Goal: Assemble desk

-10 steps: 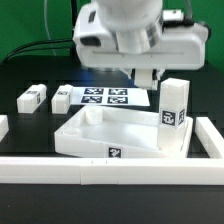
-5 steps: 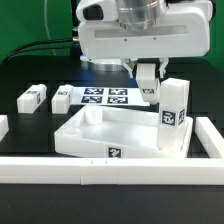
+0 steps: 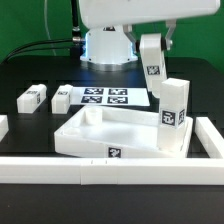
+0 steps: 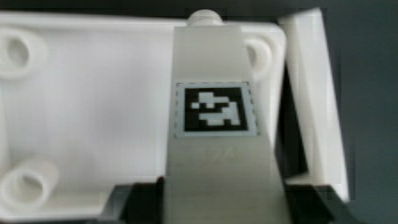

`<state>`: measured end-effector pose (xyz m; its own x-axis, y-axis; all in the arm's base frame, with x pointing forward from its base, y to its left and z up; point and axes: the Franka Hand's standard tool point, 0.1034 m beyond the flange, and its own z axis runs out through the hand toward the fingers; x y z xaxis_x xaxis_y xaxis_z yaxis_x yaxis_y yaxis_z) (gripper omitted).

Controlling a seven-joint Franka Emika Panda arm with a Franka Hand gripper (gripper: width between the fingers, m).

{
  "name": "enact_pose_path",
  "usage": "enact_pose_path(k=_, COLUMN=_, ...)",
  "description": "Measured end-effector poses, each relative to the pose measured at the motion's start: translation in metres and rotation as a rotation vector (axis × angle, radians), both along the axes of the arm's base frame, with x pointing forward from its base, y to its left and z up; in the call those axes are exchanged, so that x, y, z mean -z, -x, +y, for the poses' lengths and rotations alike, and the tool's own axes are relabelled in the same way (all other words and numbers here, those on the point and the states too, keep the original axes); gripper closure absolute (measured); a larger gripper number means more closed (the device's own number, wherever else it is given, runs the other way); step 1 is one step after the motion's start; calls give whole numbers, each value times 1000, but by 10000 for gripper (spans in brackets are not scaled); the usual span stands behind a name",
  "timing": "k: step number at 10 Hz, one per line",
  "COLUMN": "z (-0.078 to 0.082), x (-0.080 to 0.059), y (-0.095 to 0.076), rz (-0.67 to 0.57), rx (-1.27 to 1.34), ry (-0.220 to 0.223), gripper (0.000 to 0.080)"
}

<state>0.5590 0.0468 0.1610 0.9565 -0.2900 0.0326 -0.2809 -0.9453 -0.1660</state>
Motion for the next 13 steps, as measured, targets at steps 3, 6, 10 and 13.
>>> enact_pose_path(k=3, z=1, x=4, y=-5, rz=-203, rx=13, ry=59, gripper=511)
enact_pose_path(k=6, z=-34, x=3, y=-7, rz=-228, rx=82, ry=57, gripper=511)
enact_pose_path(k=10, z=-56, x=4, y=-7, rz=-235, rx=73, ry=70, gripper=511)
enact_pose_path(k=13, z=-82, x=10, y=-3, rz=-229, rx=145, ry=70, gripper=511)
